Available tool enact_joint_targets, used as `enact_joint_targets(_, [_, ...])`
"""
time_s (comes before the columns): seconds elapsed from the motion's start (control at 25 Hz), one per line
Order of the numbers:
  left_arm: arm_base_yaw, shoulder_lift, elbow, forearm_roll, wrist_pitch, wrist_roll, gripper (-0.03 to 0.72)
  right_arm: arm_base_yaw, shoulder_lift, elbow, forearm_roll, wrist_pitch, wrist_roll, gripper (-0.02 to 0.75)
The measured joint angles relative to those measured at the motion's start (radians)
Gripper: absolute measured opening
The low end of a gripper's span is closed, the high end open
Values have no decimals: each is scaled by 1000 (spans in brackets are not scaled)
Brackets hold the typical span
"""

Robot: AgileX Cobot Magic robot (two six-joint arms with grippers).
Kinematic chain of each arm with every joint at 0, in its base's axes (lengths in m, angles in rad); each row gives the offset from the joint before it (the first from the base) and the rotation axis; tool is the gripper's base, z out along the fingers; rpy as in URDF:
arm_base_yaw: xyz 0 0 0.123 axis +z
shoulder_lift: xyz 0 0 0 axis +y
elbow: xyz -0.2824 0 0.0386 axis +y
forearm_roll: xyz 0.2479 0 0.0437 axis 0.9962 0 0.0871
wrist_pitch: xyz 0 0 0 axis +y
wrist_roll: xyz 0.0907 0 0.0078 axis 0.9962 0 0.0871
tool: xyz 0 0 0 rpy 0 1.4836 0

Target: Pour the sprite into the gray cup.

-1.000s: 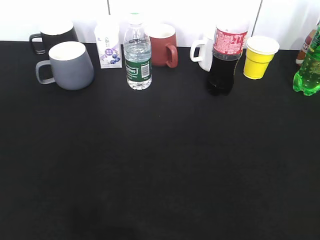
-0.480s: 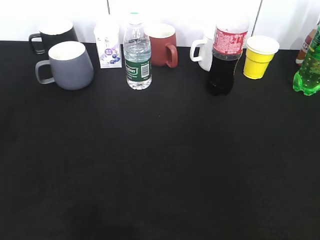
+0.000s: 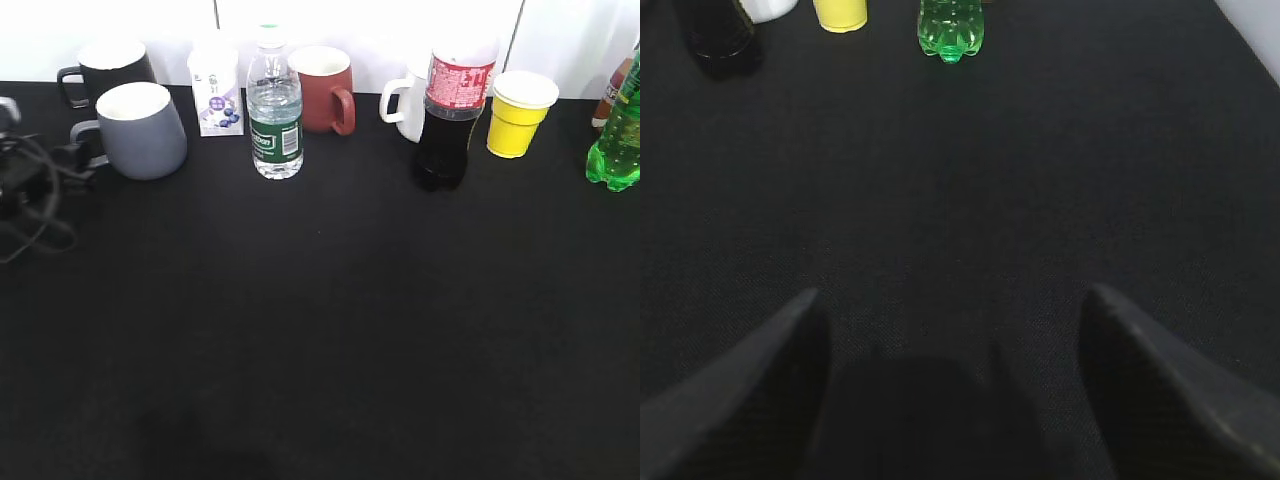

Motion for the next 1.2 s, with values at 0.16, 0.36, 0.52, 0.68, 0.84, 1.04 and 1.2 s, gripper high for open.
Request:
enact_joint_targets(0.16, [0, 77, -130, 3, 20, -1, 254, 0, 0, 0, 0, 0, 0, 592])
enact_joint_targets(0.36, [2, 149, -230, 55, 13, -43, 72, 0, 0, 0, 0, 0, 0, 592])
enact_joint_targets(0.52, [2, 103, -176, 86, 0, -41, 70, 0, 0, 0, 0, 0, 0, 592])
enact_joint_targets(0.68, [1, -138, 52, 88, -27, -40, 69, 0, 0, -15, -12, -48, 0, 592])
enact_joint_targets(0.84, [-50, -320, 258, 90, -37, -40, 69, 0, 138, 110, -53, -514, 0, 592])
enact_joint_targets(1.04, [-161, -326, 307, 141, -54, -40, 69, 0, 697, 291, 0, -1344, 0, 630])
enact_joint_targets(1.2, [-191, -326, 307, 144, -64, -41, 69, 0, 1287, 259, 85, -1856, 0, 672])
